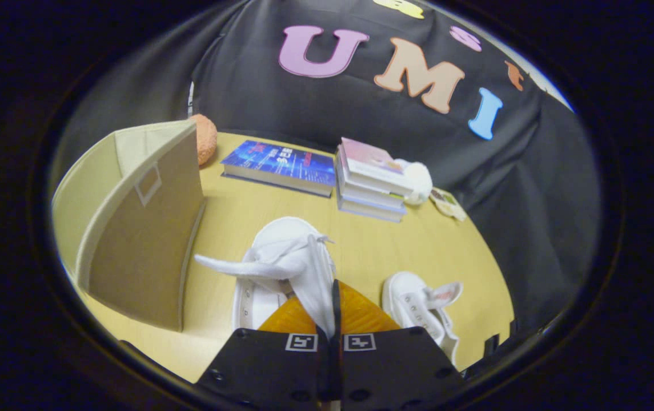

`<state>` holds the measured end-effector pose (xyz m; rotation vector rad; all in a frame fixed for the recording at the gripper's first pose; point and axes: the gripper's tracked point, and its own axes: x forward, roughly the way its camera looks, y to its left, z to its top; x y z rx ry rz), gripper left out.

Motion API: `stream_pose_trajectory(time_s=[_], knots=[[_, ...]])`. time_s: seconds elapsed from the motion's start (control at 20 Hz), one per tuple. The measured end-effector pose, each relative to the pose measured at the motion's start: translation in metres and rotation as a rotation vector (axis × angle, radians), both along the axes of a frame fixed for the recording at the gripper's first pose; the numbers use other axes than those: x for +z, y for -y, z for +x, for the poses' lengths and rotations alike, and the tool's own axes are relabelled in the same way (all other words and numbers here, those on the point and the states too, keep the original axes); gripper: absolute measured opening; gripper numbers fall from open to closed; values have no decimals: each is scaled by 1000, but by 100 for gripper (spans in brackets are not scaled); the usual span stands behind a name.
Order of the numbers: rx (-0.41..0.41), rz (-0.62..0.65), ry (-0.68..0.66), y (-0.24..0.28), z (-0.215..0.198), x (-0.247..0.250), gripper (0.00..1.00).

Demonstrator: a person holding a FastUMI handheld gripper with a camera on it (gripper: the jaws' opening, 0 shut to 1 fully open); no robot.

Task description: Open the storage box then place both shoes into the box .Put the left shoe in first, then the right shoe, with the right side of both shoes facing outward in a uniform manner.

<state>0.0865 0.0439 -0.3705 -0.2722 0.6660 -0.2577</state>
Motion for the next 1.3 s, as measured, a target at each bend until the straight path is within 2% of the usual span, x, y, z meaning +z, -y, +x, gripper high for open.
stream_pose_trajectory(time_s=[0.3, 0.5, 0.65, 0.8, 0.95, 1.3], knots=[[-31, -135, 181, -17, 31, 123, 3], [-44, -115, 315, -58, 49, 191, 2], [-9, -59, 368, -109, 65, 216, 2], [40, 67, 401, -167, 79, 208, 2], [34, 193, 350, -213, 85, 174, 3], [-9, 244, 130, -254, 77, 87, 3]])
